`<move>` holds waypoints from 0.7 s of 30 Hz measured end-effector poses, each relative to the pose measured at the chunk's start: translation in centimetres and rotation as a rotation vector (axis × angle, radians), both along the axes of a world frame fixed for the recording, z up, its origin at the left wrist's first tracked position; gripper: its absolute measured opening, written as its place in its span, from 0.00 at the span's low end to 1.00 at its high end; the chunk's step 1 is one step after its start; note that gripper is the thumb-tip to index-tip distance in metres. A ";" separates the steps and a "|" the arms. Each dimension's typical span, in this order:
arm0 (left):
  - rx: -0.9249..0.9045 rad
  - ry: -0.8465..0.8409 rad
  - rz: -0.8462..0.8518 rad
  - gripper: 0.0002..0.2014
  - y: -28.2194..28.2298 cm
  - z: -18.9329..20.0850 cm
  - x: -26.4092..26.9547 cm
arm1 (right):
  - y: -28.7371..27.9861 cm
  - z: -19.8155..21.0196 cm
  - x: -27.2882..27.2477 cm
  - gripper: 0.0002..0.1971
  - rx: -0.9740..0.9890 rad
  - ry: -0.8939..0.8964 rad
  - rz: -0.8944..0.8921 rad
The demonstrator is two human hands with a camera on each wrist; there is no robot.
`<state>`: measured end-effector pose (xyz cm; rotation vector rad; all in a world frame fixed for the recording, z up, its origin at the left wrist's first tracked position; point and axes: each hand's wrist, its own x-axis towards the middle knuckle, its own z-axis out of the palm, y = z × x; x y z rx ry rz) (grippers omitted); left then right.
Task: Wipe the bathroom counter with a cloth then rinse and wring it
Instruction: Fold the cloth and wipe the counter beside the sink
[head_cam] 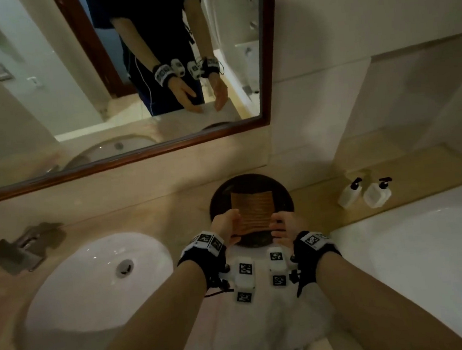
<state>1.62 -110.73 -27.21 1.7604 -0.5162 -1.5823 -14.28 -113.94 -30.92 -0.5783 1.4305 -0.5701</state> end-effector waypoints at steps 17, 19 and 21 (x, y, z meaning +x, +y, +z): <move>0.166 -0.281 -0.091 0.28 -10.0 -10.0 2.8 | -10.7 -8.0 2.8 0.13 -0.091 0.567 0.161; 0.163 -0.366 -0.135 0.30 -10.1 -10.8 2.7 | -10.5 -8.3 3.2 0.07 -0.102 0.633 0.203; 0.151 -0.427 -0.192 0.31 -10.1 -11.5 2.7 | -10.4 -8.9 3.4 0.09 -0.120 0.695 0.274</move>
